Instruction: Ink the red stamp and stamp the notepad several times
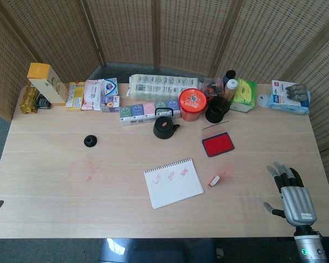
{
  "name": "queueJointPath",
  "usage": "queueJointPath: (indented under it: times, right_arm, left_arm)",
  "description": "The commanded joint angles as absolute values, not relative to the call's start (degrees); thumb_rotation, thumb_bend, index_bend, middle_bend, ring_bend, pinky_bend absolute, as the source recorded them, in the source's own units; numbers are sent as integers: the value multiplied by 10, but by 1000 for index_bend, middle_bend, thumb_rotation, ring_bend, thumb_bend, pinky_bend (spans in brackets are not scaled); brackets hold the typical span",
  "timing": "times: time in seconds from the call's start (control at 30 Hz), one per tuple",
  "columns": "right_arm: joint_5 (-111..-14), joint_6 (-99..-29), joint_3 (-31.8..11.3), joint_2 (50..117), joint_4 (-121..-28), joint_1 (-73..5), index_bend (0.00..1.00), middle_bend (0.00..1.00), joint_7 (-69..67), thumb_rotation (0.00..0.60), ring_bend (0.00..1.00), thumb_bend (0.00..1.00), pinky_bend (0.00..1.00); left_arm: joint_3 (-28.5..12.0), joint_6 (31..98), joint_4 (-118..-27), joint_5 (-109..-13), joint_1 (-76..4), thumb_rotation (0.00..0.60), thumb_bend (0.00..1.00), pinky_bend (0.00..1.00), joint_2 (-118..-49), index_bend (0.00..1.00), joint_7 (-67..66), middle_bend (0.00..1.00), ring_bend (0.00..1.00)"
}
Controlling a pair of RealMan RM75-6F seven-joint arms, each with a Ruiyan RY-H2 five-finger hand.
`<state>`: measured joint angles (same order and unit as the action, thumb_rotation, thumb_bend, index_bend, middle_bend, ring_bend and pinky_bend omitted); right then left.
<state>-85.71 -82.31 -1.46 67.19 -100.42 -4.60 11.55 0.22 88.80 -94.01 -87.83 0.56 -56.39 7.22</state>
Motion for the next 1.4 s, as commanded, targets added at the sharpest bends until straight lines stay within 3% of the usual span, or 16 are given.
queueJointPath:
  times: [0.03, 0.27, 0.33, 0.4, 0.5, 0.57, 0.63, 0.67, 0.87, 1.1, 1.4]
  right_arm:
    - [-858, -823, -14, 672, -1001, -46, 62, 17, 114, 600, 12, 0, 54]
    - [-857, -810, -15, 683, -984, -54, 64, 61, 112, 600, 24, 0, 54]
    - [-862, -813, -19, 690, -975, -57, 81, 152, 107, 600, 85, 0, 72]
    - [-872, -822, -24, 702, -959, -60, 80, 288, 100, 600, 231, 10, 165]
    - [-911, -837, -34, 732, -902, -77, 22, 541, 71, 600, 540, 61, 451]
    - [-934, -842, -36, 743, -871, -88, 8, 705, 49, 600, 760, 116, 752]
    - [-963, -848, -36, 754, -835, -104, 3, 815, 17, 600, 905, 159, 940]
    - [-973, -850, -36, 757, -824, -109, 1, 868, 5, 600, 961, 179, 988]
    - [-1026, -840, -24, 775, -756, -152, 43, 997, -59, 600, 1000, 246, 1000]
    - [-1050, -738, 5, 785, -719, -224, 163, 1000, -108, 600, 1000, 286, 1000]
    - [-1044, -679, 19, 807, -691, -267, 242, 1000, -111, 600, 1000, 345, 1000]
  left_arm:
    - [4, 887, -943, -879, 5, 600, 0, 108, -560, 0, 74, 0, 0]
    - [5, 898, -952, -892, 9, 600, 0, 108, -552, 0, 94, 0, 0]
    - [6, 900, -952, -895, 10, 600, 0, 108, -551, 0, 98, 0, 0]
    - [7, 900, -951, -896, 9, 600, 0, 108, -550, 0, 102, 0, 0]
    - [5, 894, -951, -892, 7, 600, 0, 108, -550, 0, 104, 0, 0]
    - [4, 892, -952, -890, 6, 600, 0, 107, -550, 0, 104, 0, 0]
    - [3, 889, -952, -888, 4, 600, 0, 108, -551, 0, 102, 0, 0]
    - [3, 889, -952, -887, 4, 600, 0, 108, -551, 0, 101, 0, 0]
    - [2, 885, -953, -882, 3, 600, 0, 108, -552, 0, 97, 0, 0]
    - [-4, 862, -952, -860, -6, 600, 0, 108, -555, 0, 88, 0, 0]
    - [-13, 835, -953, -835, -19, 600, 0, 108, -555, 0, 82, 0, 0]
